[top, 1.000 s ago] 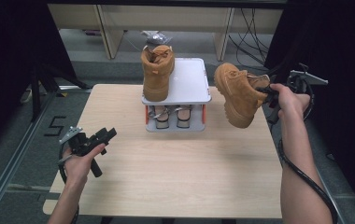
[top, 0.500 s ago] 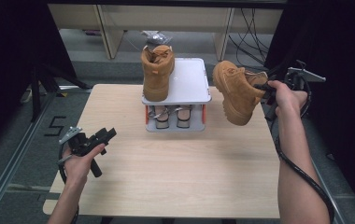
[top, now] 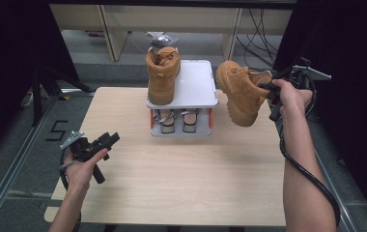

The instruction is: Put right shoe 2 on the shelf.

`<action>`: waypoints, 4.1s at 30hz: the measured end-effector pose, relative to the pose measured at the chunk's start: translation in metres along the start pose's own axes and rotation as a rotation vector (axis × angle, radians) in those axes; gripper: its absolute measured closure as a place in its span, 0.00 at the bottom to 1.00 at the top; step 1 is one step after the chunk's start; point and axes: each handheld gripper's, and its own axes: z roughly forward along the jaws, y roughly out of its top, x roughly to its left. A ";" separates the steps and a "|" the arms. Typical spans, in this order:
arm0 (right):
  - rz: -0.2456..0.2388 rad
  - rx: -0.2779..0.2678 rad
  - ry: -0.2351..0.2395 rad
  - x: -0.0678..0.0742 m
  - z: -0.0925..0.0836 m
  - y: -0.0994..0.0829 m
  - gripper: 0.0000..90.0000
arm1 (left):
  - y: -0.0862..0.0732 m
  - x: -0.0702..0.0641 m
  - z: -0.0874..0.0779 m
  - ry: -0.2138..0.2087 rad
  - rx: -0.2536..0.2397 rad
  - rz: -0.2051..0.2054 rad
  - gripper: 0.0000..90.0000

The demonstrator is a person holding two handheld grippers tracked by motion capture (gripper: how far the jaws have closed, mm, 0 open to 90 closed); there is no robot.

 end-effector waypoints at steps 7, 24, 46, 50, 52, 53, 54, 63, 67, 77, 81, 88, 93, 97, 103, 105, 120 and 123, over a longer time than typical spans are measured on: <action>-0.013 -0.004 0.004 0.008 0.003 0.001 0.91 | 0.000 0.000 0.000 -0.002 -0.004 -0.002 0.53; -0.021 -0.016 0.015 0.030 0.010 0.003 0.91 | 0.001 0.001 -0.001 0.000 -0.004 -0.002 0.53; -0.021 -0.012 0.031 0.055 0.026 0.001 0.90 | 0.002 0.001 -0.002 -0.004 -0.009 -0.004 0.53; -0.018 -0.015 0.030 0.058 0.028 0.000 0.90 | 0.002 0.001 -0.002 -0.005 -0.008 -0.004 0.53; -0.030 -0.019 0.029 0.059 0.030 0.000 0.90 | 0.002 0.001 -0.002 -0.005 -0.009 -0.005 0.53; -0.022 -0.012 0.027 0.060 0.031 0.000 0.90 | 0.002 0.001 -0.002 -0.005 -0.010 -0.004 0.53; -0.019 -0.012 0.033 0.061 0.032 0.000 0.90 | 0.002 0.001 -0.002 -0.006 -0.010 -0.005 0.53; -0.020 -0.011 0.040 0.070 0.036 0.000 0.90 | 0.003 0.002 -0.003 -0.004 -0.014 -0.005 0.53; -0.026 -0.011 0.037 0.074 0.038 0.001 0.90 | 0.003 0.002 -0.003 -0.006 -0.014 -0.006 0.53; -0.031 -0.012 0.031 0.082 0.047 0.000 0.89 | 0.003 0.003 -0.003 -0.006 -0.014 -0.006 0.53; -0.035 -0.007 0.037 0.085 0.050 -0.001 0.89 | 0.003 0.002 -0.003 -0.007 -0.014 -0.008 0.53; -0.033 -0.009 0.034 0.093 0.057 -0.002 0.89 | 0.004 0.003 -0.003 -0.009 -0.015 -0.006 0.53; -0.029 0.001 0.033 0.098 0.062 -0.004 0.89 | 0.004 0.003 -0.004 -0.007 -0.017 -0.010 0.53; -0.049 -0.008 0.026 0.100 0.066 -0.004 0.89 | 0.004 0.004 -0.004 -0.006 -0.018 -0.013 0.53; -0.037 -0.005 0.027 0.103 0.072 -0.005 0.88 | 0.004 0.004 -0.004 -0.008 -0.015 -0.014 0.53; -0.049 -0.013 0.021 0.104 0.075 -0.005 0.88 | 0.004 0.004 -0.004 -0.008 -0.017 -0.013 0.53; -0.099 -0.033 0.010 0.114 0.084 -0.011 0.82 | 0.002 0.003 -0.003 -0.007 -0.012 -0.012 0.53; -0.122 -0.054 0.007 0.115 0.085 -0.012 0.79 | 0.002 0.003 -0.003 -0.008 -0.014 -0.011 0.53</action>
